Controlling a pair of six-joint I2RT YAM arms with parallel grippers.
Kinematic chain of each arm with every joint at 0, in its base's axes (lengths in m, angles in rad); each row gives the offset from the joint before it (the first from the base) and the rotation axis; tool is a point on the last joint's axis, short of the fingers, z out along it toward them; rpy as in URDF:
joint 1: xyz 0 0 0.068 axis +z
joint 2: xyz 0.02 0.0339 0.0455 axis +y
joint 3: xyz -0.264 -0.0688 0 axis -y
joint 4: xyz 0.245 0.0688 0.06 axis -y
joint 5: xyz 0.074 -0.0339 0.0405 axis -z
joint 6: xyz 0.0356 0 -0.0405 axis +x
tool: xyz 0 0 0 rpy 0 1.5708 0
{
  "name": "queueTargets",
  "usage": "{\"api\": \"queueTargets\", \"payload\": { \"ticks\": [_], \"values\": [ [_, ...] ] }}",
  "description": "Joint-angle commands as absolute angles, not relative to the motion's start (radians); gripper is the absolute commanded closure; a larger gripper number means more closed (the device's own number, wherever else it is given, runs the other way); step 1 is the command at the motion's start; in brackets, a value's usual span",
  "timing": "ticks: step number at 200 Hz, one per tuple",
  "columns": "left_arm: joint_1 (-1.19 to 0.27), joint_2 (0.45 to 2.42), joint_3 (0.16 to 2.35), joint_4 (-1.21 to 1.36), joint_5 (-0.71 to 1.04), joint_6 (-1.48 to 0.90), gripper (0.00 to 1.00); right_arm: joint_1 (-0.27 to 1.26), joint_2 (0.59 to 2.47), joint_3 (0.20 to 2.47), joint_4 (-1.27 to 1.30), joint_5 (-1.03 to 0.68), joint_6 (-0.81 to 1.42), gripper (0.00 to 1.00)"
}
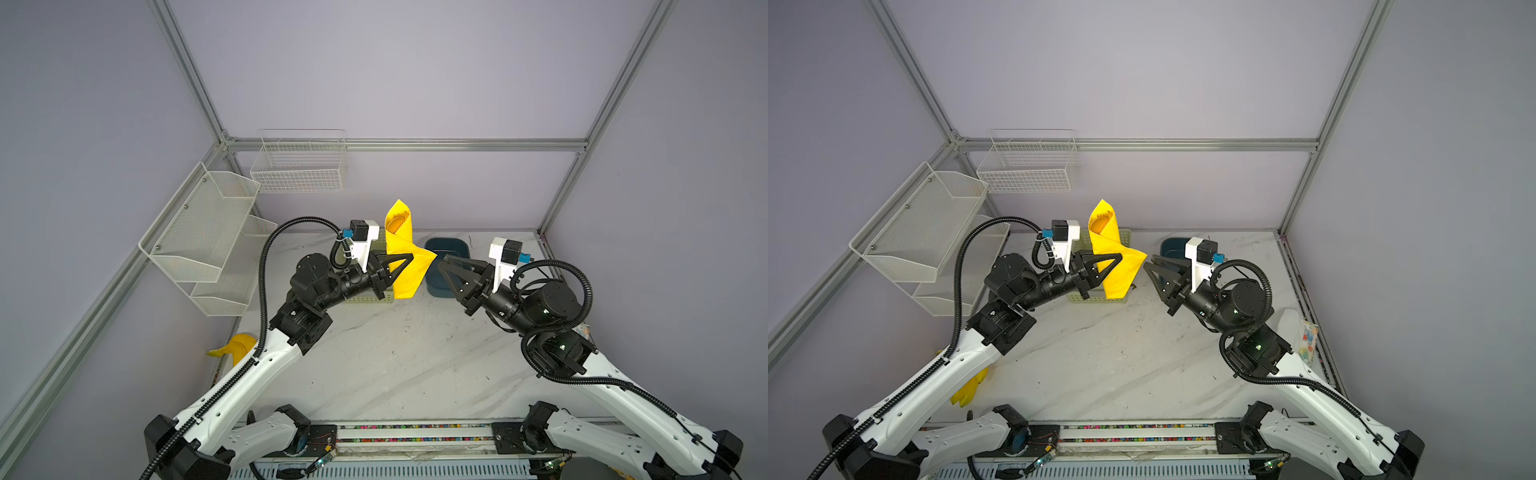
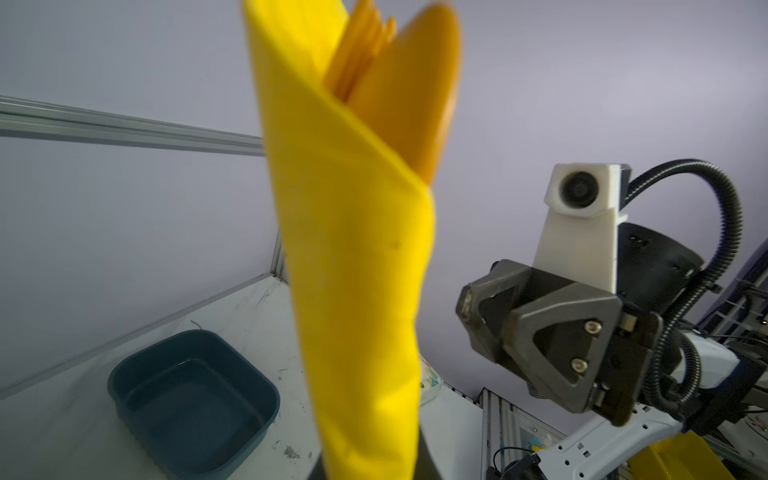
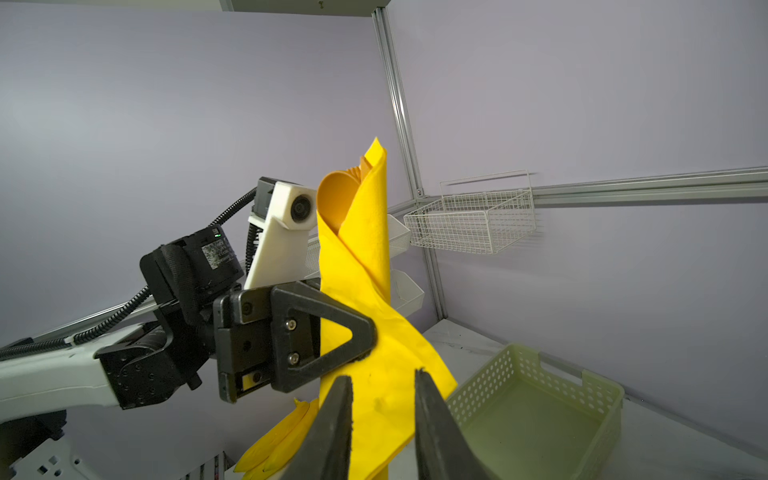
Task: Place the utensils on the paper napkin and roll it up
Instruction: 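Close the right gripper around the roll's middle below the left gripper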
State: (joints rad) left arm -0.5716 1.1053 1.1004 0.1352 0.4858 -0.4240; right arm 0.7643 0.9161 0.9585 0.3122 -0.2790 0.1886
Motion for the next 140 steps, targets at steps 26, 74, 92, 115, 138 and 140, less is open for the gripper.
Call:
{"api": "queueTargets", "payload": {
  "ticks": [26,74,92,115,138,140],
  "values": [
    [-0.569,1.123,1.215,0.140,0.456,-0.395,0.97,0.762,1.003,1.031,0.277,-0.431,0.158,0.68],
    [-0.569,1.137,1.212,0.168,0.497,-0.414,0.97,0.762,1.059,1.055,0.283,-0.428,0.167,0.67],
    [-0.569,1.138,1.212,0.176,0.512,-0.417,0.97,0.763,1.063,1.054,0.264,-0.410,0.159,0.66],
    [-0.569,1.143,1.212,0.188,0.531,-0.427,0.97,0.762,1.072,1.055,0.243,-0.387,0.151,0.66],
    [-0.569,1.147,1.209,0.214,0.563,-0.442,0.97,0.762,1.088,1.067,0.210,-0.355,0.138,0.65],
    [-0.569,1.149,1.209,0.217,0.567,-0.444,0.97,0.762,1.088,1.068,0.208,-0.353,0.136,0.65]
  ]
}}
